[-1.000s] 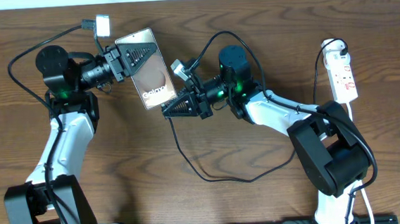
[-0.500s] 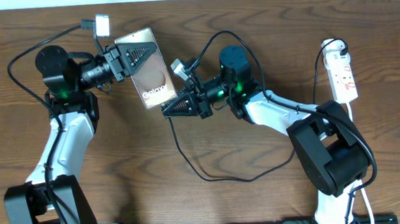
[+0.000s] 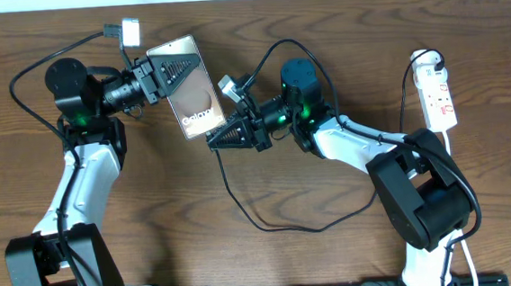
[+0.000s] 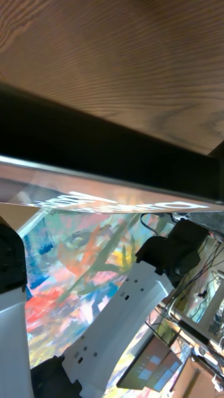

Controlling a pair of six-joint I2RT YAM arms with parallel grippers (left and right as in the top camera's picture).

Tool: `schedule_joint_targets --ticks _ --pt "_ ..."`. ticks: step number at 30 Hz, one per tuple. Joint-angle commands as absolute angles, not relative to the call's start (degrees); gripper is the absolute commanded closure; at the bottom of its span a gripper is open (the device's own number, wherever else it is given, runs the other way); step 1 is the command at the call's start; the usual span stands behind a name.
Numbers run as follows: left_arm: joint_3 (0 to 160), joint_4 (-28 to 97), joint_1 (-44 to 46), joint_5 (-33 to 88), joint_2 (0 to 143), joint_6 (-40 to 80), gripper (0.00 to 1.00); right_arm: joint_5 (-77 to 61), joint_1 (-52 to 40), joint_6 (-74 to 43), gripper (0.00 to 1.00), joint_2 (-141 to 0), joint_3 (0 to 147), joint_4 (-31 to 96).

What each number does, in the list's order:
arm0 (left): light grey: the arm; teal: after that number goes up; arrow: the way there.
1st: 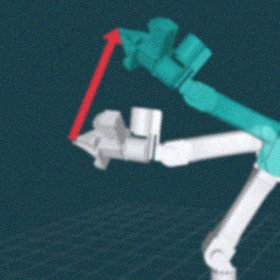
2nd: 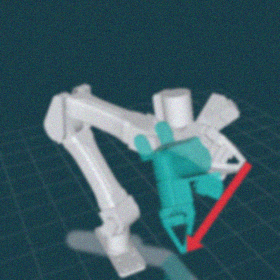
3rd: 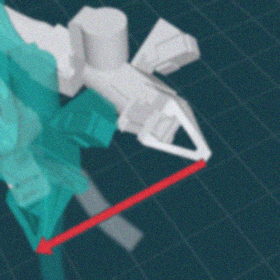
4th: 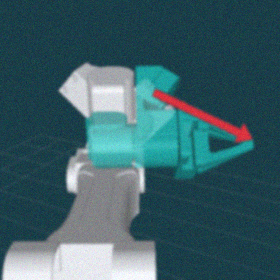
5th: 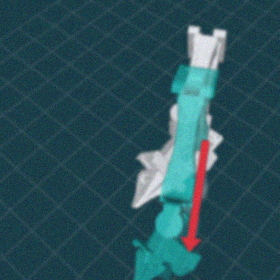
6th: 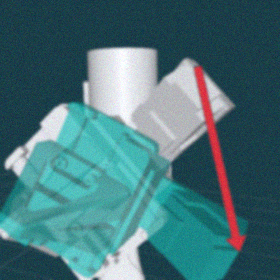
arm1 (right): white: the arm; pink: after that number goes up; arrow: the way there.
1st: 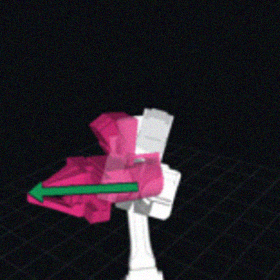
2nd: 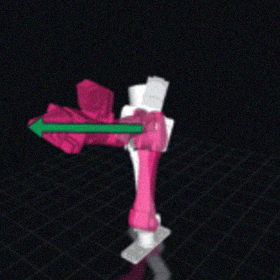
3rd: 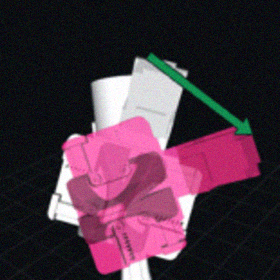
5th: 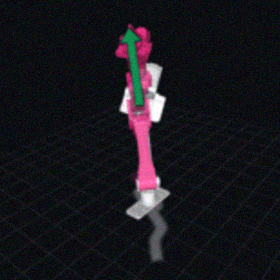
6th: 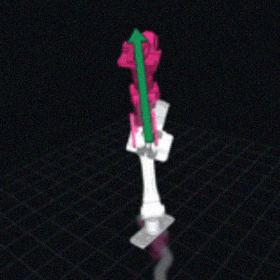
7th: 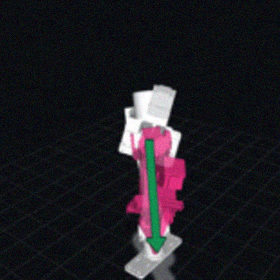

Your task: Plug charger to phone and switch on socket

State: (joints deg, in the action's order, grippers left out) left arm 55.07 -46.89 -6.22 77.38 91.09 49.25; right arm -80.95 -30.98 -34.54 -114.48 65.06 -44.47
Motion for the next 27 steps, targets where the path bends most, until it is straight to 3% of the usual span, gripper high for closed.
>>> schedule_joint_targets --ticks 1,27 --pt "55.4 -47.1 -5.1 79.2 91.0 46.3 0.93 -78.2 -30.7 -34.7 0.99 -113.6 66.7 -45.9" --pt "55.4 -47.3 -7.4 78.4 91.0 46.2 0.93 -79.7 -31.2 -34.0 0.99 -113.6 66.7 -43.9"
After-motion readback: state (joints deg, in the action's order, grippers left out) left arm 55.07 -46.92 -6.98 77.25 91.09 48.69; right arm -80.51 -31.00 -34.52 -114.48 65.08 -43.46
